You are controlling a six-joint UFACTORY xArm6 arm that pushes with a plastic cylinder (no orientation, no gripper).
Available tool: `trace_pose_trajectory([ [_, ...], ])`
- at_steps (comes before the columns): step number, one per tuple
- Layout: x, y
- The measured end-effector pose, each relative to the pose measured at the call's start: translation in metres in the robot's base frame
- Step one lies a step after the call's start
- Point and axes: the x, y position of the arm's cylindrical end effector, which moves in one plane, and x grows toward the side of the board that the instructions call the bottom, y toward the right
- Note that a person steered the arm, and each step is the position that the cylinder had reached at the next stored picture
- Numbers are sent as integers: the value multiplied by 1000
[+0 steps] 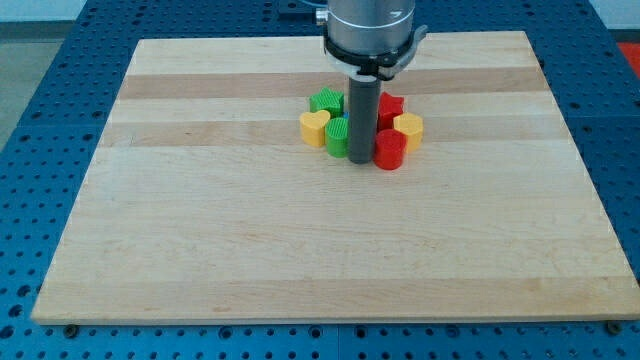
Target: Push the green circle along with green star towards top center
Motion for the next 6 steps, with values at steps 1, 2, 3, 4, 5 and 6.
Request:
trace_pose_trajectory([
  [1,16,-16],
  [2,18,-23],
  [3,10,-23],
  [4,-5,-21],
  [5,-21,-21],
  [6,-37,-21],
])
